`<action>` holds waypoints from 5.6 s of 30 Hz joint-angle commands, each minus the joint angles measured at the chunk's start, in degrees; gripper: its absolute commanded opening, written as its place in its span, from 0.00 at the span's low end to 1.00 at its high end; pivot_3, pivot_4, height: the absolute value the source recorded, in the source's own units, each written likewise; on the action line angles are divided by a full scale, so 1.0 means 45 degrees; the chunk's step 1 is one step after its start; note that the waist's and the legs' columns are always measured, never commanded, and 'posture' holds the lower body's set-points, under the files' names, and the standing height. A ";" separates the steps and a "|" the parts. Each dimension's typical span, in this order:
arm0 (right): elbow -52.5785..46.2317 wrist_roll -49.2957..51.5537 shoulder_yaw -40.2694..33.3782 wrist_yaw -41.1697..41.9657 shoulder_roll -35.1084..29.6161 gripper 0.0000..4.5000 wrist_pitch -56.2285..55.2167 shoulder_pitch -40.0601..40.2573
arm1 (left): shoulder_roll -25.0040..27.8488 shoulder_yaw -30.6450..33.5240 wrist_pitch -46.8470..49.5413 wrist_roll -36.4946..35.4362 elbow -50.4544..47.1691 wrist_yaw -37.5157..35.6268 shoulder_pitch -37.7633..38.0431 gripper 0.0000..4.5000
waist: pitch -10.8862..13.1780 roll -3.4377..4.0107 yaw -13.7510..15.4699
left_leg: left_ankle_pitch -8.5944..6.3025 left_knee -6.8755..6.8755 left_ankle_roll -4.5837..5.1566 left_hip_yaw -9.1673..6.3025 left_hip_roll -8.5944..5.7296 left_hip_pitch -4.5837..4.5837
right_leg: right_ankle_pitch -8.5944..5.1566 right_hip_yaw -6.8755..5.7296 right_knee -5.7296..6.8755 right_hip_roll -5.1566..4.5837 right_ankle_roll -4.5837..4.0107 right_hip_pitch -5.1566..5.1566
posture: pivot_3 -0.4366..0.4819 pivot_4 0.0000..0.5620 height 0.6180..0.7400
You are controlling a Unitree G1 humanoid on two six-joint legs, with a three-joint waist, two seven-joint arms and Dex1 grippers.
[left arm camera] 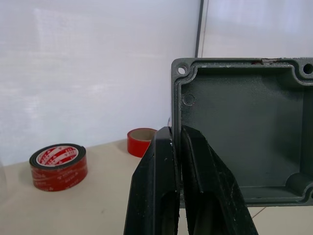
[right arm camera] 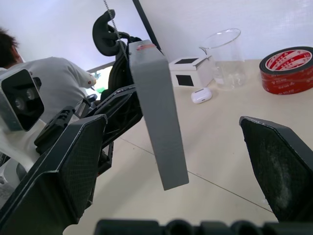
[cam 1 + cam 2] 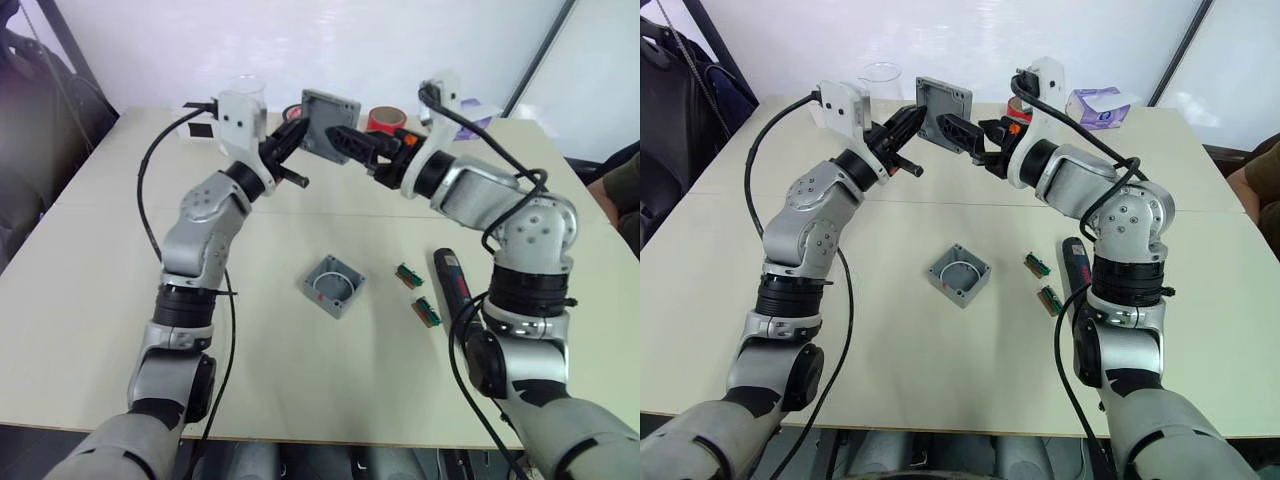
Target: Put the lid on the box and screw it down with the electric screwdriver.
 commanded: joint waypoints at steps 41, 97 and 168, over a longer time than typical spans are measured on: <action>-0.6609 -1.4082 0.7415 0.3020 -0.6854 0.03 -1.1012 0.7629 | 0.4242 0.1595 0.5370 -0.3252 -0.1373 -0.3150 0.0813 0.08 | 0.0010 -0.0002 -0.0008 | 0.0014 -0.0070 -0.0029 -0.0001 -0.0009 0.0010 | -0.0008 0.0003 -0.0121 -0.0001 0.0012 -0.0001 | 0.48 0.27 1.00; -0.1822 -2.3969 0.6959 0.1650 -0.4822 0.03 -1.8303 1.0042 | 0.4180 -0.3402 0.3985 0.0024 -0.1942 -0.8174 0.1438 0.02 | 0.0007 -0.0009 0.0025 | 0.0062 -0.0051 -0.0104 -0.0009 -0.0009 0.0055 | -0.0016 0.0004 -0.0091 0.0019 0.0001 0.0049 | 0.48 0.27 1.00; -0.2627 -2.1585 0.5546 0.2959 -0.3995 0.08 -1.8070 1.2170 | 0.3709 -0.4915 0.4009 0.2331 -0.1474 -0.8154 0.1953 0.00 | -0.0084 -0.0085 0.0018 | -0.0002 -0.0094 -0.0007 -0.0020 0.0011 0.0446 | -0.0137 0.0027 -0.0010 -0.0007 -0.0092 0.0358 | 0.48 0.27 1.00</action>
